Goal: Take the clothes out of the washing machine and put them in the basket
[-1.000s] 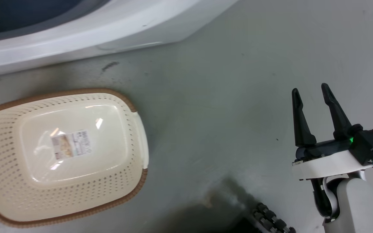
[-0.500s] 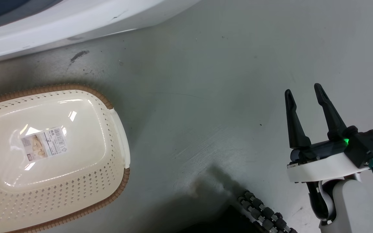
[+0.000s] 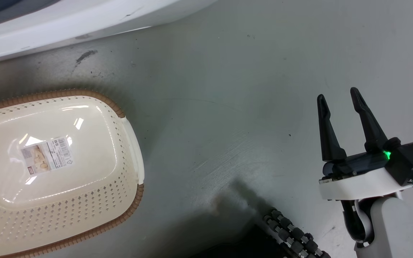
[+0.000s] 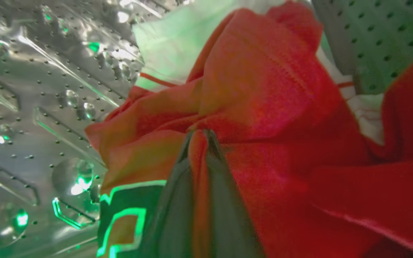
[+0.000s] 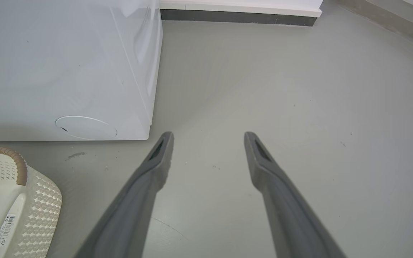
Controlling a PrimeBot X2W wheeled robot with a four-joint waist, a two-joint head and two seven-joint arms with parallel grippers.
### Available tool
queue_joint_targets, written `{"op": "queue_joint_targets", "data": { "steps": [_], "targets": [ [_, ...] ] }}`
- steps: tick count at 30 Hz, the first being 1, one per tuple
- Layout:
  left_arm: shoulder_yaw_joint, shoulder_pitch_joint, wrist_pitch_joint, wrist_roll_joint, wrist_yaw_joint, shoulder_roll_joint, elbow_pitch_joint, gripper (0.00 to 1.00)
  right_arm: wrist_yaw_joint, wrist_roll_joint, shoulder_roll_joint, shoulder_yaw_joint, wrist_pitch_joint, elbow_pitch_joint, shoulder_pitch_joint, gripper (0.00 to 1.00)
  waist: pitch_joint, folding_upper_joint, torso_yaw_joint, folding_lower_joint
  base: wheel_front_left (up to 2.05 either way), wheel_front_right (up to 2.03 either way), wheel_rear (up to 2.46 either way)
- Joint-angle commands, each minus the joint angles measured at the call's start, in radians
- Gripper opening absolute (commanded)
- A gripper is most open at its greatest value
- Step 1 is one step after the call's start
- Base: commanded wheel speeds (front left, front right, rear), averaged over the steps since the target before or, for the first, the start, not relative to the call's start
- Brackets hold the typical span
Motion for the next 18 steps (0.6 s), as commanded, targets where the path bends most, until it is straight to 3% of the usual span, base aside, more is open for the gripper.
{"op": "queue_joint_targets", "data": {
  "steps": [1, 10, 18],
  "targets": [
    [0.005, 0.021, -0.022, -0.006, 0.008, 0.017, -0.009, 0.00, -0.001, -0.002, 0.001, -0.004, -0.002, -0.003, -0.013, 1.00, -0.003, 0.0000, 0.004, 0.0000, 0.00, 0.00, 0.00],
    [0.017, 0.062, -0.181, -0.037, 0.046, -0.018, -0.047, 0.00, -0.001, -0.022, 0.001, -0.028, -0.002, 0.005, -0.026, 1.00, -0.059, 0.0000, 0.031, 0.0000, 0.00, 0.00, 0.00],
    [0.042, 0.192, -0.422, -0.104, 0.089, -0.110, -0.020, 0.00, -0.001, -0.059, 0.000, -0.083, -0.002, 0.026, -0.036, 1.00, -0.186, 0.0000, 0.092, 0.0000, 0.00, 0.00, 0.00]
  ]
}}
